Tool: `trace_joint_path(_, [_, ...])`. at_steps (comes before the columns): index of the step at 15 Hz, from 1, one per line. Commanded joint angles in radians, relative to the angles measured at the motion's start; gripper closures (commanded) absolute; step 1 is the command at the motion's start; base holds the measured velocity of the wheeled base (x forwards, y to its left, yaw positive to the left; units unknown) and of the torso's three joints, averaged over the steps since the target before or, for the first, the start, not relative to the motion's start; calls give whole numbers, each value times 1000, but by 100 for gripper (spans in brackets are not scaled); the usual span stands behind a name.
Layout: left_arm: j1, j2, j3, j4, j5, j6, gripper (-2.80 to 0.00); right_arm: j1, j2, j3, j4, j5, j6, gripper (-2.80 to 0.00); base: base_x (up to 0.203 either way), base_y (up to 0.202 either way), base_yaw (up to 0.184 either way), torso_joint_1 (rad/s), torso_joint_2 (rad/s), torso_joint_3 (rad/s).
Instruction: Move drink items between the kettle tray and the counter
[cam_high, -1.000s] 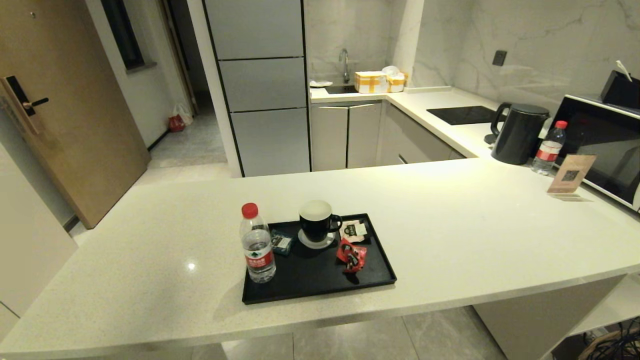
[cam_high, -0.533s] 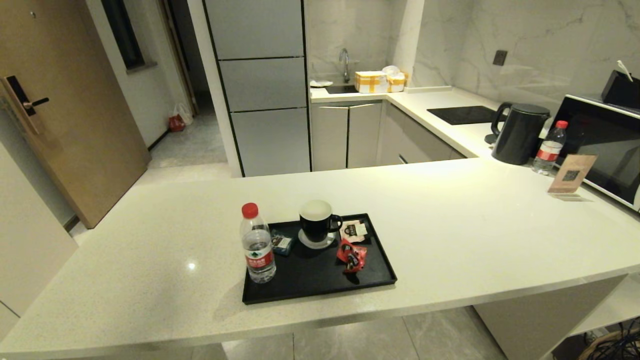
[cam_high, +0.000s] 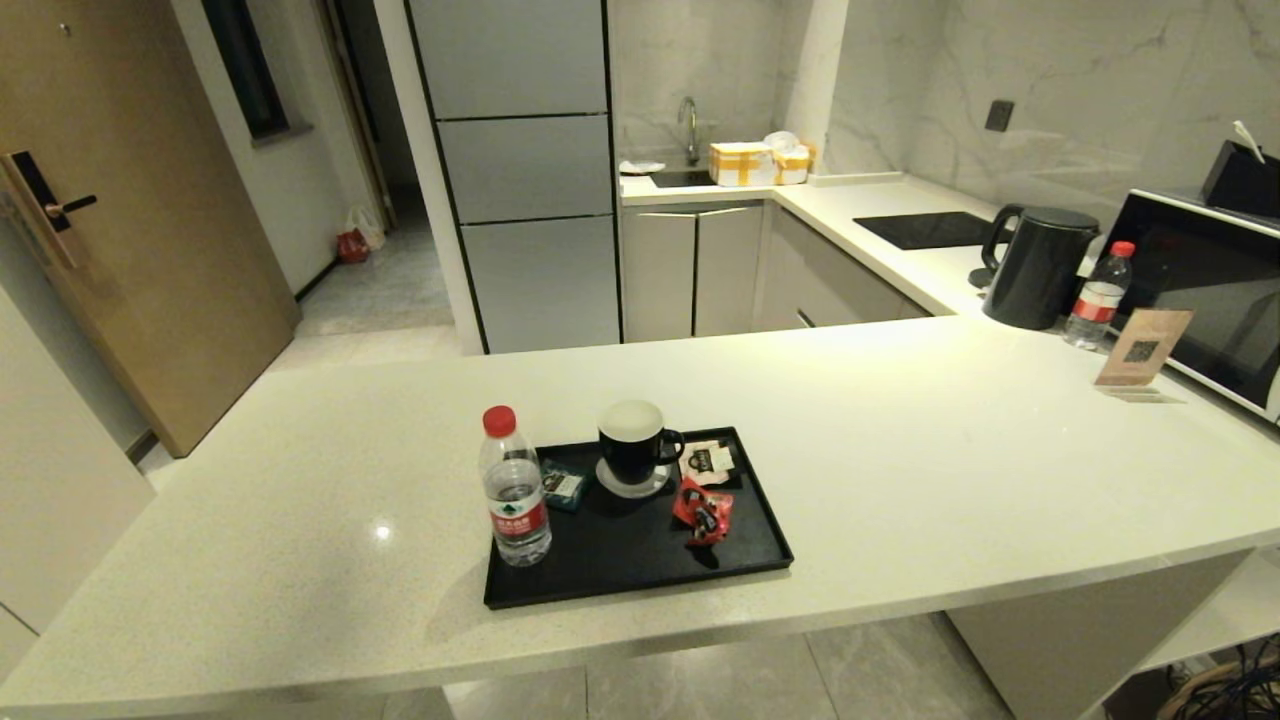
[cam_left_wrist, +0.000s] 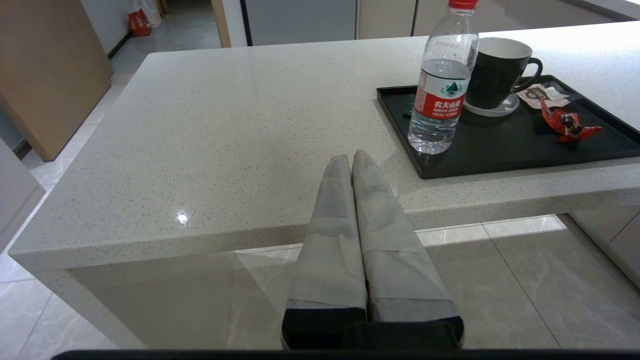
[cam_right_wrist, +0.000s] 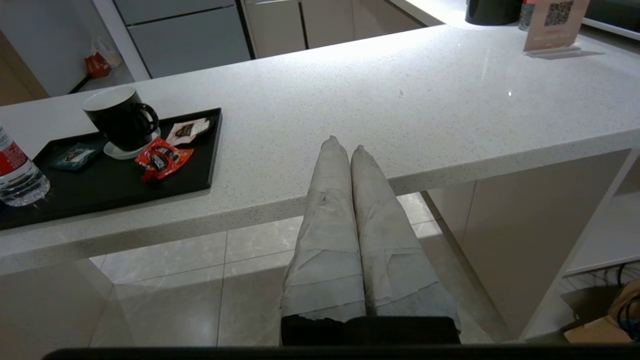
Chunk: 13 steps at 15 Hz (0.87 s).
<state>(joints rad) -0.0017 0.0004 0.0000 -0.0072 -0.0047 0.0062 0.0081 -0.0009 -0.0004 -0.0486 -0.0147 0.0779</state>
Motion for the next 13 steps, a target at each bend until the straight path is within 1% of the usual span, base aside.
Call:
trace_joint_path(1, [0,0,0,0,0,0,0,1,1,0,-1,1,0,0,0,0,0,0,0,0])
trace_joint_path(6, [0,0,0,0,0,-2,0,0,1,0,-1,1,-2,0,0,0,0,0,0,0])
trace_joint_path(9, [0,0,0,0,0,-2,0,0,2,0,-1,-1,38,0,0,0,0,0,0,0])
trace_joint_path(13, [0,0,0,0,0,-2,0,1,2,0,-1,1,51,0,0,0,0,0,0,0])
